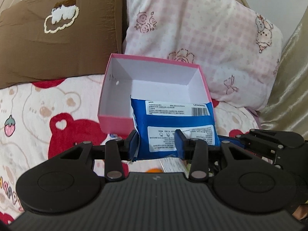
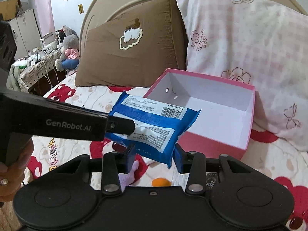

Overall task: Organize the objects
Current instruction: 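Lift the blue wipe pack with the left gripper over the pink box, then lower the wipe pack into the pink box and open the left gripper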

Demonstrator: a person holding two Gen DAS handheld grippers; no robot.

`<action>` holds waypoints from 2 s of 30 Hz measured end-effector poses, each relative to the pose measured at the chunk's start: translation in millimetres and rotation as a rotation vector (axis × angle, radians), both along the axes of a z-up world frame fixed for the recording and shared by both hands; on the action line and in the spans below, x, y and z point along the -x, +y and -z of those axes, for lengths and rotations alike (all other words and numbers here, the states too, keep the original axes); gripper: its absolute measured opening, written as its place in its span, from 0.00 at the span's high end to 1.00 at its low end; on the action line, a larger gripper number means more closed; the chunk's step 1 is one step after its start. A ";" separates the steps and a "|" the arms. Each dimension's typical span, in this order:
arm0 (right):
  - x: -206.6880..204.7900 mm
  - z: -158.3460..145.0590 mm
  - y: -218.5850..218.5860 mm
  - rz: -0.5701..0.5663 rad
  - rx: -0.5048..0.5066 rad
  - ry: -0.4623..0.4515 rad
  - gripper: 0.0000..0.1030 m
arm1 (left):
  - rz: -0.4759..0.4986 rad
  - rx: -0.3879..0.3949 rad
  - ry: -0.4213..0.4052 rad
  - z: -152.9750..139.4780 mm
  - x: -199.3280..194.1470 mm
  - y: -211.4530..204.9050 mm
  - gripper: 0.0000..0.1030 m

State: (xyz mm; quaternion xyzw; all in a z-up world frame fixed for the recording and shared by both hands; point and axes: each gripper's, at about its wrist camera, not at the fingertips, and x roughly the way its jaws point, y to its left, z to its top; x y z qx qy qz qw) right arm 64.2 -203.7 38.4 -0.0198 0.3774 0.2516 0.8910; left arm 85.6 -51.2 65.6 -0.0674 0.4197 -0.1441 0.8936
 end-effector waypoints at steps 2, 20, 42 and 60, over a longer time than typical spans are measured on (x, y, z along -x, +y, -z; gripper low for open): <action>-12.2 -3.4 0.9 0.004 0.006 0.016 0.59 | 0.003 0.008 0.010 0.3 -12.2 1.1 0.63; -120.2 22.3 13.7 0.066 0.080 0.062 0.60 | 0.037 -0.026 -0.024 41.2 -113.5 -10.5 0.63; -207.2 110.9 6.4 0.128 0.123 0.197 0.61 | 0.029 0.015 0.097 144.8 -190.9 -21.8 0.65; -245.0 150.2 -16.5 0.227 0.126 0.351 0.73 | 0.011 -0.043 0.199 170.8 -221.9 -47.3 0.67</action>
